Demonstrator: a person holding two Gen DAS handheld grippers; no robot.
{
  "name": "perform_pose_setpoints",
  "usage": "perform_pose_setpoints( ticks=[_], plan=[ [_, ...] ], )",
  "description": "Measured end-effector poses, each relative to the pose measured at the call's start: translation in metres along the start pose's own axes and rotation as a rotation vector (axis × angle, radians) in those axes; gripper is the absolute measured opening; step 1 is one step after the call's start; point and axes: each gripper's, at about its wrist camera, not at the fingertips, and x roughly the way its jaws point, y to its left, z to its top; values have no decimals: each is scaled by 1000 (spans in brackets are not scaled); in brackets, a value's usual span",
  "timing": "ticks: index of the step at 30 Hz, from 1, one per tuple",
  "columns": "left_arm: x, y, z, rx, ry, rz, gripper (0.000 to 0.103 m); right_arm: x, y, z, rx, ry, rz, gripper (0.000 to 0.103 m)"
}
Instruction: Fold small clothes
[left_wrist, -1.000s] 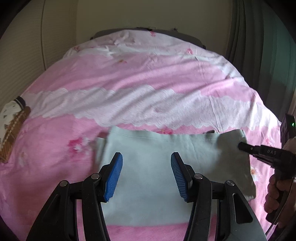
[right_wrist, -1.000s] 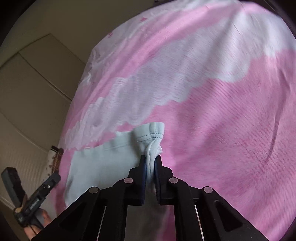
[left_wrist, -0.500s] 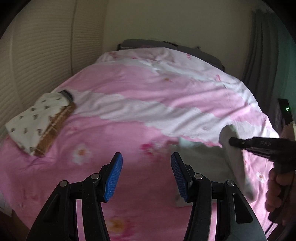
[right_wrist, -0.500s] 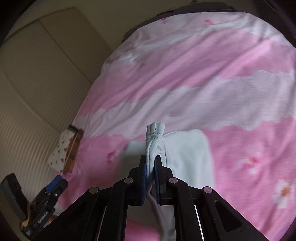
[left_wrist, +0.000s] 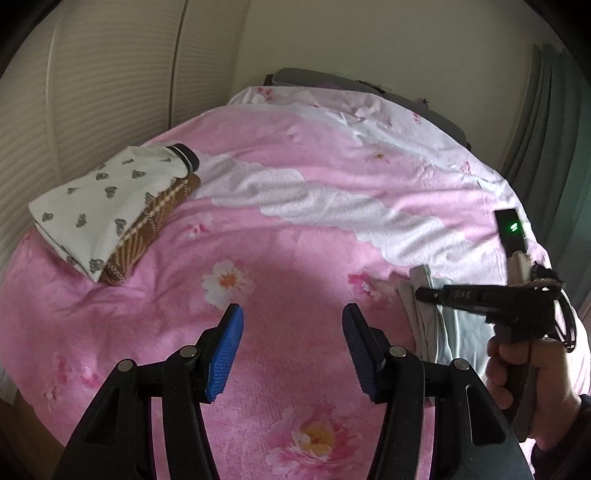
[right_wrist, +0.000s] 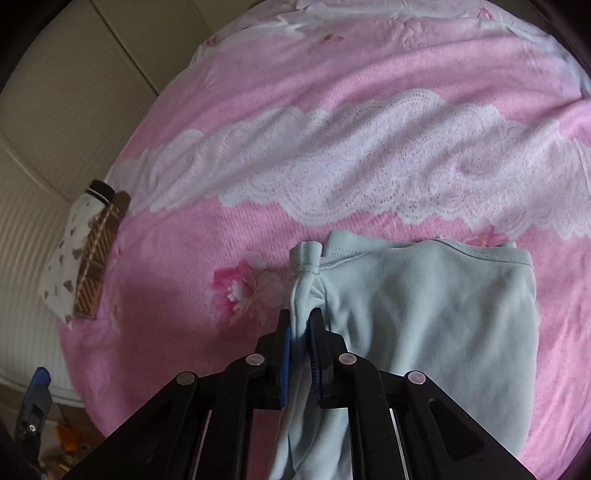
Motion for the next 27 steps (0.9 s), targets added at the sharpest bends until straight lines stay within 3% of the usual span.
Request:
perform_pose_setpoints(
  ticks=[6, 11, 15, 20, 24, 27],
  plan=[
    [4, -33, -6, 38, 12, -53, 55, -57, -7, -12, -58, -134, 17, 27],
    [14, -77, -8, 106, 7, -141, 55, -102, -35, -35, -75, -222, -35, 27],
    [43, -110, -1, 160, 41, -193, 54, -132, -68, -66, -69, -286, -102, 27],
    [89, -128, 11, 196, 85, -186, 45, -133, -94, -86, -11, -307, -115, 28],
    [125, -128, 15, 168, 155, -205, 34, -124, -110, -90, 16, -305, -110, 28],
    [138, -124, 12, 133, 184, -229, 32, -117, -116, -89, 30, -301, -104, 28]
  ],
)
